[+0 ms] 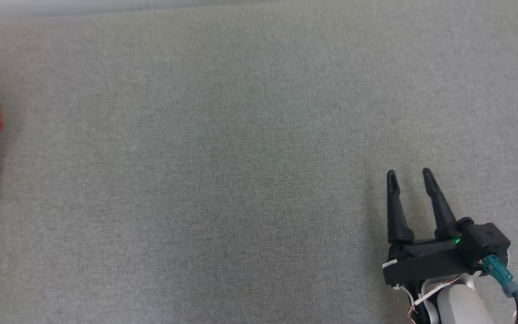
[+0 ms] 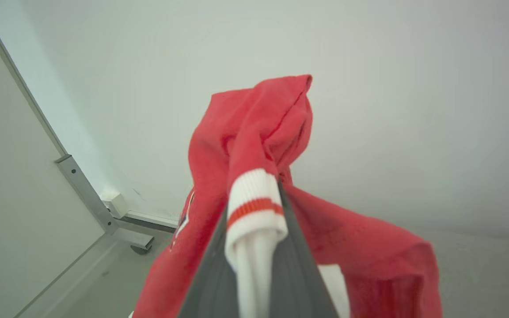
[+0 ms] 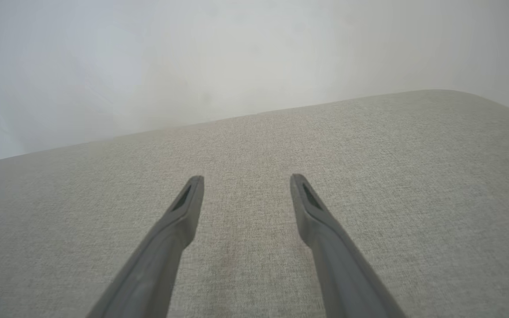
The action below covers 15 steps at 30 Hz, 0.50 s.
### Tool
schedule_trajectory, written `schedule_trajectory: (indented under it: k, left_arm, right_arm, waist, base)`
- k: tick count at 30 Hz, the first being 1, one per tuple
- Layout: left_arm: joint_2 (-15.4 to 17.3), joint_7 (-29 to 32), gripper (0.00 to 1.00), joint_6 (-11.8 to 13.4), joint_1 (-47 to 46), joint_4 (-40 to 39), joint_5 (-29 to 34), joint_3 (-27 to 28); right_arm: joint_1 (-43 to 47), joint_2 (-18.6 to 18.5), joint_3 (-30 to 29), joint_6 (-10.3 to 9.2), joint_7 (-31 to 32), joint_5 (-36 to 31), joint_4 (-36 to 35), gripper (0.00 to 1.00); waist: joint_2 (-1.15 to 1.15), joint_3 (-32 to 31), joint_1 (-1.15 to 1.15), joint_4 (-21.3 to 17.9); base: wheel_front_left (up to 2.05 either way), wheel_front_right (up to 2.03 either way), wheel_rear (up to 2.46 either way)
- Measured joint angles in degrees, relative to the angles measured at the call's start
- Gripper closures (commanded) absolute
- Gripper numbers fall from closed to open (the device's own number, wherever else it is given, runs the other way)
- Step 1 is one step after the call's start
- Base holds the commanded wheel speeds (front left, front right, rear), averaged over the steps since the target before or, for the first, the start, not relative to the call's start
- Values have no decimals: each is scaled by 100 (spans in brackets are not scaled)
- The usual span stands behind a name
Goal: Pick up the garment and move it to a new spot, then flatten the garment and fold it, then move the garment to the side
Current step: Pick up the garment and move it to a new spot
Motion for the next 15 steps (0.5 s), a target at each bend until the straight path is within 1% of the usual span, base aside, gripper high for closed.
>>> schedule_trajectory:
  k: [4, 8, 11, 15]
  left_arm:
    - [4, -100, 100, -59, -216, -312, 124, -144]
    - [-34, -57, 100, -101, -444, -895, 223, -367]
    - [-121, 143, 100, -46, -540, -1482, 321, -575]
    - [-313, 491, 100, 45, -587, -2225, 448, -865]
  right_arm:
    - [47, 1, 30, 0, 0, 77, 44, 0]
    - [113, 0, 74, 0, -1, 204, 83, 0]
    - [135, 0, 123, 0, -5, 312, 118, 0]
    - [191, 1, 177, 0, -14, 459, 153, 0]
  waist:
    - [0, -180, 0, 10]
    - [0, -415, 0, -22]
    - [-1, -548, -1, -120]
    - [0, -658, 0, -360]
  base:
    - [0, 0, 0]
    - [0, 0, 0]
    - [0, 0, 0]
    - [0, 0, 0]
